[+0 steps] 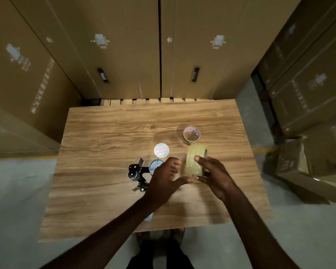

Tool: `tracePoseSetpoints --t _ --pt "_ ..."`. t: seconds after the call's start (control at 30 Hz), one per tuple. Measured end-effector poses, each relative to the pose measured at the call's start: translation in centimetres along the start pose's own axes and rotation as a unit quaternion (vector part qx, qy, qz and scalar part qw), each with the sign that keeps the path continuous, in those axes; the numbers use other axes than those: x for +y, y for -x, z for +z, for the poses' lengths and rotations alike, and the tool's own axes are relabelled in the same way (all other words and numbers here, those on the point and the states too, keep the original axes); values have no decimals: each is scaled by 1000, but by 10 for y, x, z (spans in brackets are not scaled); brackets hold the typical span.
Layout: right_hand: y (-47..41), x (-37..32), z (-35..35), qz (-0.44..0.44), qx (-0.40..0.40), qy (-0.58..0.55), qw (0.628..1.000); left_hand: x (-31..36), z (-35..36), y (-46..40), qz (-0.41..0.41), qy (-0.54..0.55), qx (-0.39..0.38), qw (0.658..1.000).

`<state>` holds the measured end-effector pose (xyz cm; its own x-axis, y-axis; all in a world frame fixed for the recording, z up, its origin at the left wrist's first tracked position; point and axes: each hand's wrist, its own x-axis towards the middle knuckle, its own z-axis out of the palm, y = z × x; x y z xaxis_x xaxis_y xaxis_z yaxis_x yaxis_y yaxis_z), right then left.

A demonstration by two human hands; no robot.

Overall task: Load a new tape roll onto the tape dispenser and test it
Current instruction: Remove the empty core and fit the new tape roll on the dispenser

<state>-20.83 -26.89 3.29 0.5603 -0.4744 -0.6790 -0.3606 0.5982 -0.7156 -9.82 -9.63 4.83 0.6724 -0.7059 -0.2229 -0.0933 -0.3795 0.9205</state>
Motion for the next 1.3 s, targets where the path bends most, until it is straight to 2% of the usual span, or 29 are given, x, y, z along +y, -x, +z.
tracePoseSetpoints --t 0.07,0.13,0.2,0.33,0.43,0.57,0.83,0.93,1.13,1.3 --pt "9 -2 12 -7 -15 -15 1000 14 0 1 -67 94 0 993" --pt "11 0 19 -23 -13 -10 1000 19 -2 3 -171 202 -12 964" --pt "13 1 25 -32 -5 -4 999 18 -7 6 -249 263 -28 932" --pt "15 5 37 -59 34 3 998 18 -13 12 -327 377 -38 866" --pt "19 10 47 -89 63 50 993 17 -16 13 -342 425 -43 837" --pt "17 20 56 -108 66 112 986 9 -25 11 -356 410 -44 839" --pt "0 24 79 -104 -11 209 972 -22 -51 3 -368 434 -34 822" --pt "-14 24 91 -125 -18 244 962 -35 -58 0 -379 462 -21 802" --pt "-48 30 100 -75 -77 253 962 -70 -71 -8 -405 493 12 770" --pt "-58 26 104 -47 -74 246 965 -88 -73 -9 -411 504 12 759"
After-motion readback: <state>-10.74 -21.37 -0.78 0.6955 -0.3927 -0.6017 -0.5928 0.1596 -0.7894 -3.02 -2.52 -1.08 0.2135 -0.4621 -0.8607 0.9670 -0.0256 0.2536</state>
